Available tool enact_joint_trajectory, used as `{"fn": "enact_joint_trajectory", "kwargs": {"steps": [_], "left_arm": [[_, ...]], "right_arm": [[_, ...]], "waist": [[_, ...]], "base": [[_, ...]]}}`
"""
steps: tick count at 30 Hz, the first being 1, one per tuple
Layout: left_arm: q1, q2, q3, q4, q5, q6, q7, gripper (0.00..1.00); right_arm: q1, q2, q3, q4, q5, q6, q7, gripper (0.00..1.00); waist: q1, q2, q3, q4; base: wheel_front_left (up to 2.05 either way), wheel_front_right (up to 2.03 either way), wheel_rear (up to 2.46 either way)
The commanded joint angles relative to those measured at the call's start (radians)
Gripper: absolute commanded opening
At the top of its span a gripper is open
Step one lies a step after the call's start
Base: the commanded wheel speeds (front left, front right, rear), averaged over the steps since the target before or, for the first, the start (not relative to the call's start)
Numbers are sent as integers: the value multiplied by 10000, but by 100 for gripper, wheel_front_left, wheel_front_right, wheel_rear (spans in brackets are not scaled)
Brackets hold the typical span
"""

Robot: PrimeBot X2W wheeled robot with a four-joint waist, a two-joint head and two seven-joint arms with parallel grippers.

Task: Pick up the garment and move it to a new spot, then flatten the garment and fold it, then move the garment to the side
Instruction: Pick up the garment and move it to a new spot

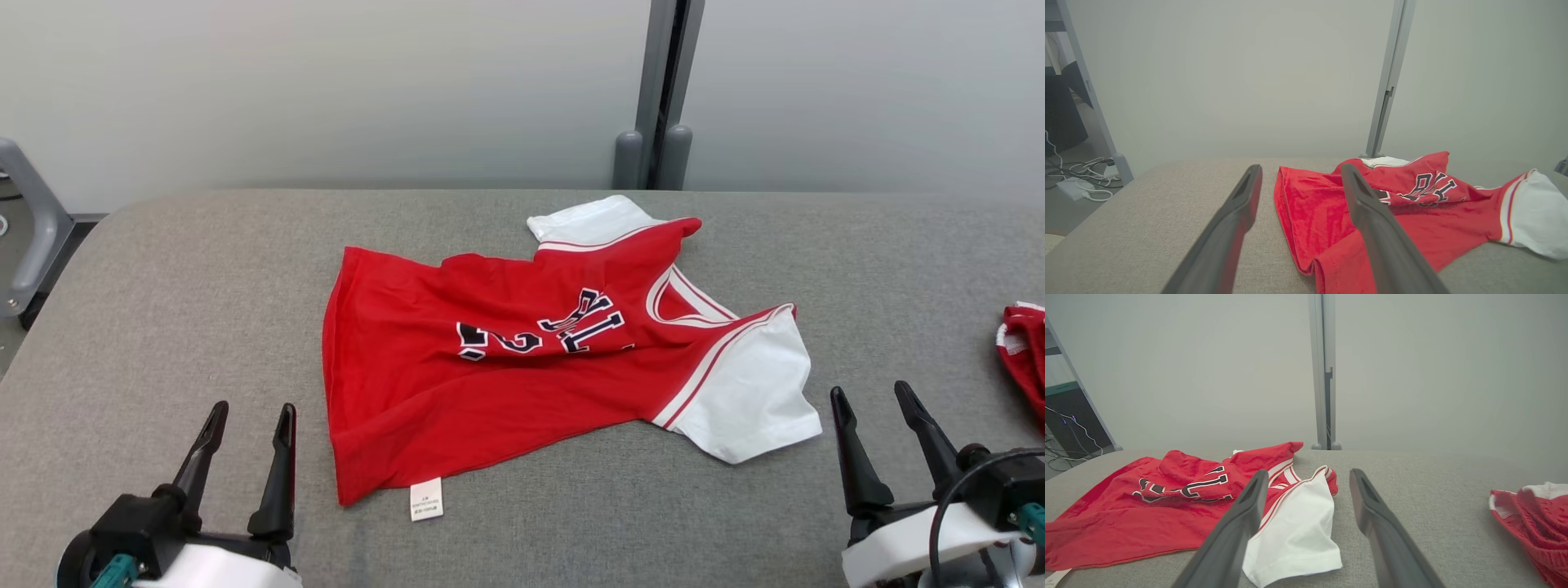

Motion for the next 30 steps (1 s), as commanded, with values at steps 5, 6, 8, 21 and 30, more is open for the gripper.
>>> {"fn": "enact_joint_trajectory", "kwargs": {"steps": [5,6,8,21,30], "left_arm": [[527,27,5,-276,-122,161,194,100],[599,27,10,-332,-129,175,217,100],[705,40,12,-405,-162,226,285,100],[658,166,-77,-633,-203,337,492,100],[649,206,-149,-636,-257,382,524,100]], "right_arm": [[560,90,-30,-449,-4,3,270,100],[626,110,-33,-515,6,3,311,100],[723,146,-65,-616,24,3,377,100],[839,265,-77,-803,-27,3,478,100],[887,300,-96,-813,58,3,440,100]], "waist": [[0,0,-365,-378],[0,0,-381,-404],[0,0,-402,-442],[0,0,-430,-583],[0,0,-449,-623]], "base": [[0,0,0],[0,0,0],[0,0,0],[0,0,0],[0,0,0]]}}
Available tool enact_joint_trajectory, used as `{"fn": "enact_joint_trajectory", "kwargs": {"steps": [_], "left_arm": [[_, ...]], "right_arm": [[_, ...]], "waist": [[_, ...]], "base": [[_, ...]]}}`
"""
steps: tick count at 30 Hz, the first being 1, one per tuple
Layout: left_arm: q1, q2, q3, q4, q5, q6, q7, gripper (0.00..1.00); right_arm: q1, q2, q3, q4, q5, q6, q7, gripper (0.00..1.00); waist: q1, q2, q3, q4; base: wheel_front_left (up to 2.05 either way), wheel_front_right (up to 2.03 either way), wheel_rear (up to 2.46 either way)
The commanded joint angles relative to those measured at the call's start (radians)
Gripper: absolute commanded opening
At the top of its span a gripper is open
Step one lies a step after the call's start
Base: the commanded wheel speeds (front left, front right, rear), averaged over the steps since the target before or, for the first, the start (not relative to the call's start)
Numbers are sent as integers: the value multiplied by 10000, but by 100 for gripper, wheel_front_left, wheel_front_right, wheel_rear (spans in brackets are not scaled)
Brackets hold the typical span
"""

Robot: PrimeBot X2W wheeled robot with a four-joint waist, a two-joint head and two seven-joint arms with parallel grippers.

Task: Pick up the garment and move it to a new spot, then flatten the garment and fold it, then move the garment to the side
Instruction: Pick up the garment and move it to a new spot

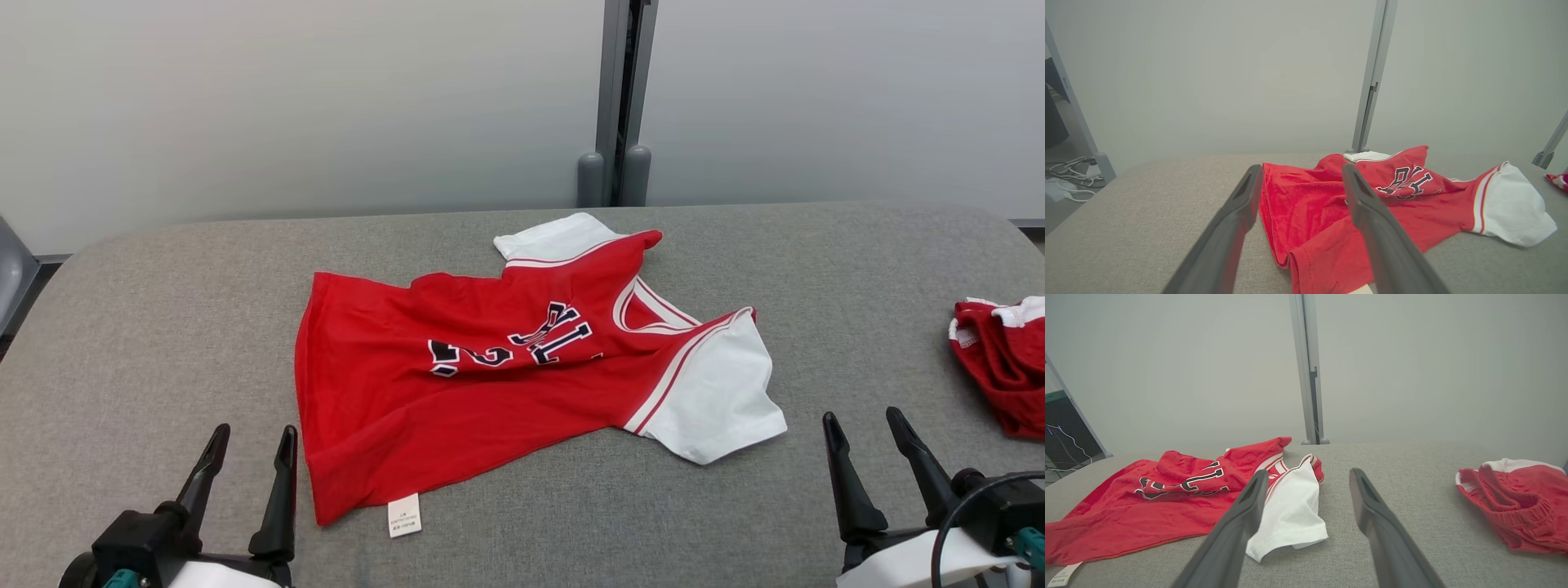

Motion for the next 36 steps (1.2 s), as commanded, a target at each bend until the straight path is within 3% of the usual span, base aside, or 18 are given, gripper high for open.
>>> {"fn": "enact_joint_trajectory", "kwargs": {"steps": [1,7,16,26,27,28,29,36], "left_arm": [[-87,34,-18,6,-71,62,41,100],[-395,-76,-266,303,-154,-17,435,100],[-1359,-346,-482,1980,-801,-226,1417,100],[-1757,-435,-399,3260,-1394,-362,1702,100],[-1767,-455,-403,3293,-1483,-398,1685,69],[-1775,-455,-418,3312,-1515,-446,1658,30],[-1787,-443,-442,3339,-1523,-462,1658,0],[-1994,-374,-553,3397,-1593,-560,1544,0]], "right_arm": [[65,-17,-38,-83,45,3,-17,100],[-1,4,-50,-211,6,3,66,100],[-576,-41,96,-459,-89,3,100,100],[-909,-26,-1,-332,-99,3,-13,100],[-939,-22,-18,-299,-90,3,-23,100],[-983,-22,-46,-267,-77,3,-32,100],[-1033,-44,-75,-219,-46,3,-38,100],[-1316,-558,-227,662,222,3,-8,100]], "waist": [[0,-1,11,4],[0,-1,242,38],[0,-1,1428,-74],[0,-1,2020,-2],[0,-1,2039,15],[0,-1,2061,32],[0,-1,2077,49],[0,-1,2147,183]], "base": [[0,0,0],[0,0,0],[0,0,0],[0,0,0],[0,0,0],[0,0,0],[0,0,0],[0,0,0]]}}
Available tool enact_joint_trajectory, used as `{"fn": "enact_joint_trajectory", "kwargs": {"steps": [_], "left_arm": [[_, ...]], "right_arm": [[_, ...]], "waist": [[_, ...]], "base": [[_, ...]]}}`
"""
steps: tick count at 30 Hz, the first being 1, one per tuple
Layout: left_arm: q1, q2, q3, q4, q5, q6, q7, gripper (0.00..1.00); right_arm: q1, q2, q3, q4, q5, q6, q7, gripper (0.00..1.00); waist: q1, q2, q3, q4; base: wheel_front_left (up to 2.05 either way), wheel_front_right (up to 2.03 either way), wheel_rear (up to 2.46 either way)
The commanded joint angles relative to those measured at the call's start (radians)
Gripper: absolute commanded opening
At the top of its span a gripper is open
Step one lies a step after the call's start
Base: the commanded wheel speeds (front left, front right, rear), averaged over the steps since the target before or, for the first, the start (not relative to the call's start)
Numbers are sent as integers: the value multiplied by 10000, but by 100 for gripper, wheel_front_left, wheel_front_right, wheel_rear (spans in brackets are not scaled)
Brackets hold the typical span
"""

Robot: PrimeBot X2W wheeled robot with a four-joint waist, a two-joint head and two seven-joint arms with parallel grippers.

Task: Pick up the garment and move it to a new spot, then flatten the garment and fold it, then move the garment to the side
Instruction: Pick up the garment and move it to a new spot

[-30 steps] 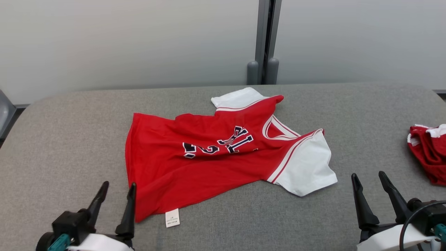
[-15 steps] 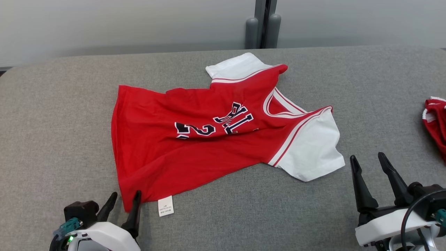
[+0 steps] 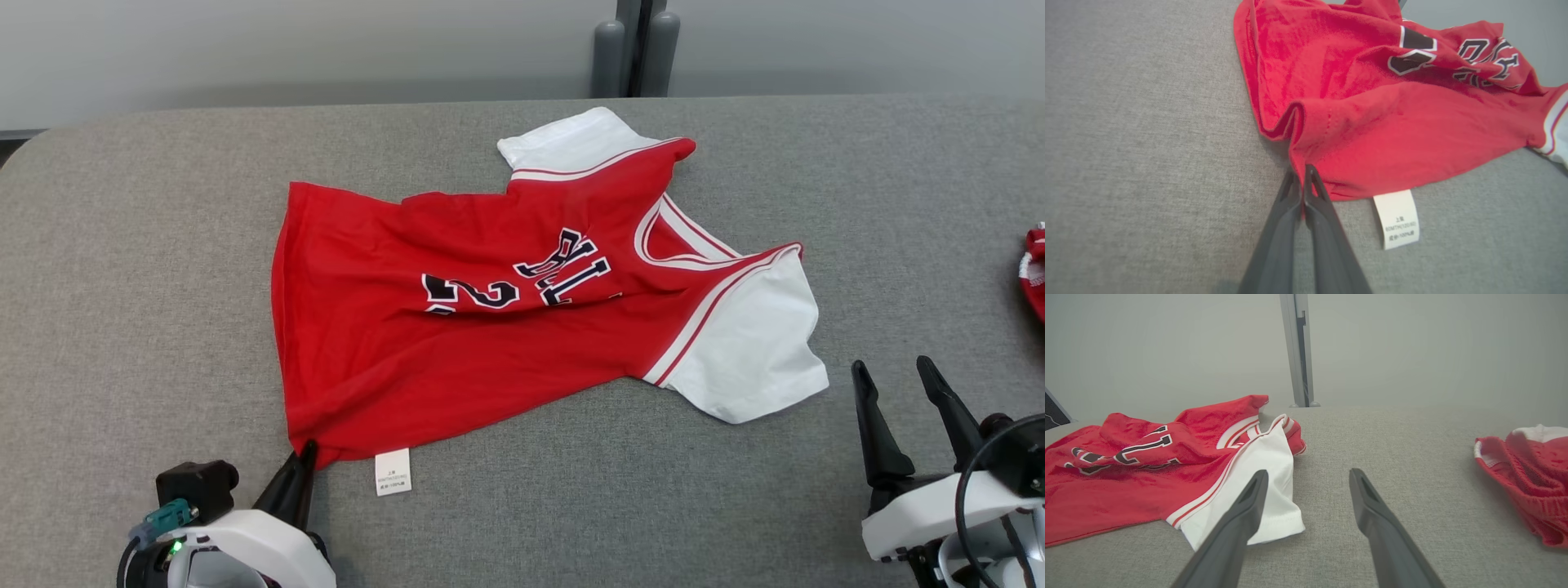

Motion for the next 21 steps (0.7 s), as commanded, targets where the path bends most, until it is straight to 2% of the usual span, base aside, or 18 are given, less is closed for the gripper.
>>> {"fn": "enact_joint_trajectory", "kwargs": {"steps": [1,9,17,18,19,20,21], "left_arm": [[-272,69,-6,-23,-66,-62,-49,0],[-758,106,-147,-27,29,-95,-207,0],[-1023,147,-231,112,71,-108,-401,0],[-1020,160,-243,123,81,-111,-439,0],[-1024,176,-258,122,103,-117,-491,0],[-1042,201,-262,100,119,-115,-544,0],[-1057,218,-254,82,104,-114,-599,0]], "right_arm": [[-268,-197,6,334,135,3,5,100],[-1146,-623,587,2000,602,3,-131,100],[-1618,-787,1453,2748,1093,3,-475,100],[-1654,-798,1509,2817,1152,3,-503,62],[-1694,-814,1563,2846,1231,3,-611,13],[-1738,-860,1664,2844,1317,3,-633,0],[-1750,-907,1707,2861,1393,3,-660,0]], "waist": [[0,0,100,61],[0,0,699,286],[0,0,903,327],[0,0,896,315],[0,0,880,304],[0,0,858,299],[0,0,824,293]], "base": [[0,0,0],[0,0,0],[0,0,0],[0,0,0],[0,0,0],[0,0,0],[0,0,0]]}}
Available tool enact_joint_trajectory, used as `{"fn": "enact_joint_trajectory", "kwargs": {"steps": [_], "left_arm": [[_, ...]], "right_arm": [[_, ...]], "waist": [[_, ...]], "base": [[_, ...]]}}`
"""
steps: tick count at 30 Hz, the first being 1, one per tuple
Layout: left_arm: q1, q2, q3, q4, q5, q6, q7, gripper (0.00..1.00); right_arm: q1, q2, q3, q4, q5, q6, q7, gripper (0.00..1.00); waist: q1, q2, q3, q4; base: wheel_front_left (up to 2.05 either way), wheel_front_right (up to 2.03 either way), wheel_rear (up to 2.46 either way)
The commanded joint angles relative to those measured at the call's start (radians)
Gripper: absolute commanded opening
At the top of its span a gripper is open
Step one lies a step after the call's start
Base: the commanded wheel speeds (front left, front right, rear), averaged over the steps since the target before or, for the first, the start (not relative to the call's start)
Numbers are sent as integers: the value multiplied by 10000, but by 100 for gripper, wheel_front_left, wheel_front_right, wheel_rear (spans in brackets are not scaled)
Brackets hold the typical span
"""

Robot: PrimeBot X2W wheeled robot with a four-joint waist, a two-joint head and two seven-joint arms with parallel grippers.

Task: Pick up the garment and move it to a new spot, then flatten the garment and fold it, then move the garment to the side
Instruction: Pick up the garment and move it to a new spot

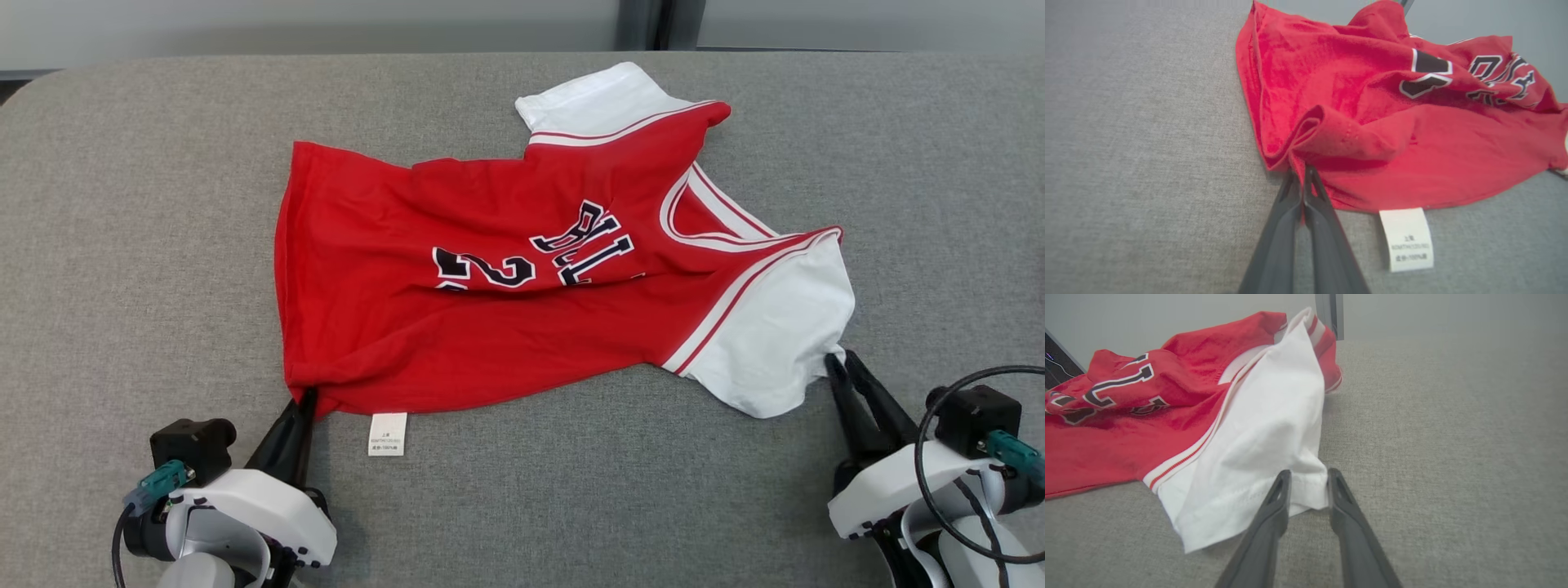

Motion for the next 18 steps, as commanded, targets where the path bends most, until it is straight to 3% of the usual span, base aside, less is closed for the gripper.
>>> {"fn": "enact_joint_trajectory", "kwargs": {"steps": [1,7,18], "left_arm": [[-137,81,43,-47,-34,-34,-61,0],[-183,259,149,-800,73,127,-332,0],[-593,890,234,-3082,553,487,-54,0]], "right_arm": [[-125,-147,-16,-19,57,3,-163,0],[-122,-440,24,-729,-25,3,-320,0],[-712,-897,-679,-3265,-491,3,-79,0]], "waist": [[0,0,-61,-12],[0,0,-462,-56],[0,0,-1244,-179]], "base": [[0,0,0],[0,0,0],[0,0,0]]}}
